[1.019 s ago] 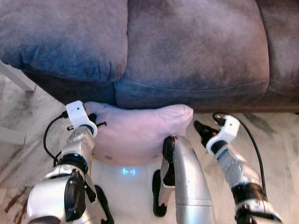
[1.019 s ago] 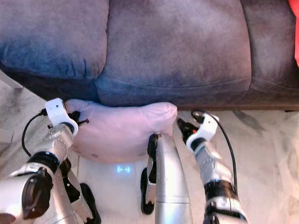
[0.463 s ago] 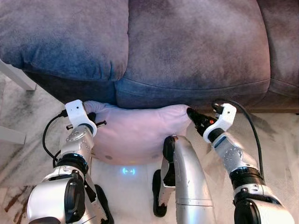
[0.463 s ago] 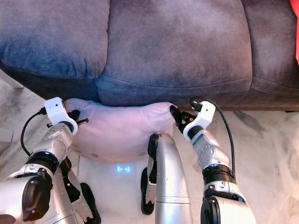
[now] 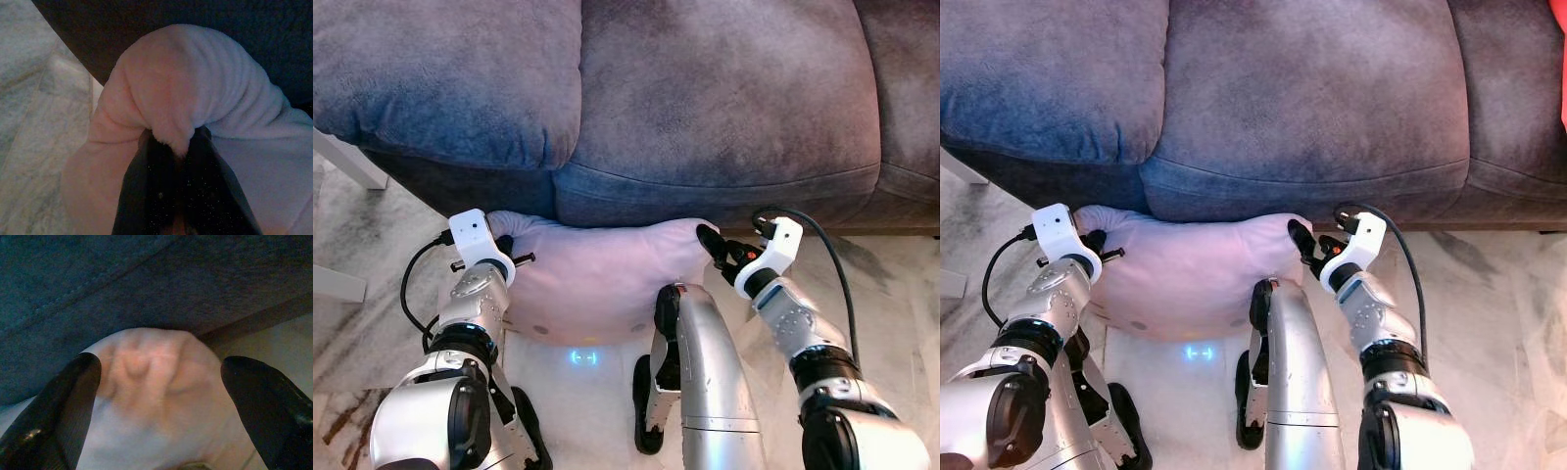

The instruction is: Move the pillow to the sofa from floor

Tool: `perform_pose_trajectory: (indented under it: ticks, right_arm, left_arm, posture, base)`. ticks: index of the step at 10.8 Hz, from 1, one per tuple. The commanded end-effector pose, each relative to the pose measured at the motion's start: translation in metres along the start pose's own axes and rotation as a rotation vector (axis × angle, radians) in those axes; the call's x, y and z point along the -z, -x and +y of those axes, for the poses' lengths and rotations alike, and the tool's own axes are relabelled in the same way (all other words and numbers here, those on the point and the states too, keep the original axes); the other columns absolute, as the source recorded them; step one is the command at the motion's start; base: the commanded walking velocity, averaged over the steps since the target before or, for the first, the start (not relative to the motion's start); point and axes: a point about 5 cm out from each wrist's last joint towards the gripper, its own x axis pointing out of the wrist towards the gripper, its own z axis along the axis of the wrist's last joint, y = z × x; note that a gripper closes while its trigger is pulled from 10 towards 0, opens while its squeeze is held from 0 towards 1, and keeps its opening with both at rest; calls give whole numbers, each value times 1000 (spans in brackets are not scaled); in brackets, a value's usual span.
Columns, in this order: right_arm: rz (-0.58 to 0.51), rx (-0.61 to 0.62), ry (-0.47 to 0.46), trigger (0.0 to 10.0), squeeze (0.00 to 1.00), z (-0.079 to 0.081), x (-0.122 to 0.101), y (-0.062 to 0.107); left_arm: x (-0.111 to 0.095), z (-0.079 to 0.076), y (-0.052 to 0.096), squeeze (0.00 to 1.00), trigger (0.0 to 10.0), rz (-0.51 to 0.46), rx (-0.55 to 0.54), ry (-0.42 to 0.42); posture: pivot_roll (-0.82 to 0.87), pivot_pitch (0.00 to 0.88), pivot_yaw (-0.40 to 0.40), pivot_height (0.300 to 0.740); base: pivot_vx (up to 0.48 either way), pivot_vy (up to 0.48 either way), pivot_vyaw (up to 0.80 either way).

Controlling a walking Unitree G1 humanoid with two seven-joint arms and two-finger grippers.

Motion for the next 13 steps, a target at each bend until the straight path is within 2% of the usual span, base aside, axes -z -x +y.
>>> perform_pose_trajectory:
  ticks: [1, 4, 6, 7, 8, 13]
  right_arm:
    - [35, 4, -7, 10000, 0, -4, 13, 2]
    - [47, -24, -17, 10000, 0, 0, 18, -2]
    - [49, 7, 32, 10000, 0, 0, 18, -4]
    - [41, 27, 42, 2745, 0, -2, 17, -4]
    - [28, 39, 47, 0, 0, -3, 16, -4]
    - [22, 20, 48, 0, 0, -4, 20, -3]
  left_arm:
    - [12, 10, 3, 0, 10000, 38, -35, -9]
    - [12, 11, 6, 0, 10000, 18, -29, -17]
    - [11, 9, 7, 0, 10000, 7, -16, -18]
    - [12, 9, 9, 0, 10000, 7, -10, -18]
    - [14, 9, 10, 0, 10000, 12, -10, -21]
    - [13, 10, 13, 0, 10000, 10, -11, -48]
  posture:
    - [5, 422, -150, 445]
    - [29, 435, -146, 445]
    - [45, 442, -143, 445]
    - [46, 442, -142, 445]
    - [48, 444, -141, 445]
    - [47, 452, -136, 445]
  base:
    - [0, 0, 0]
    - [0, 0, 0]
    - [0, 0, 0]
    - [0, 0, 0]
    - [0, 0, 0]
    - [0, 0, 0]
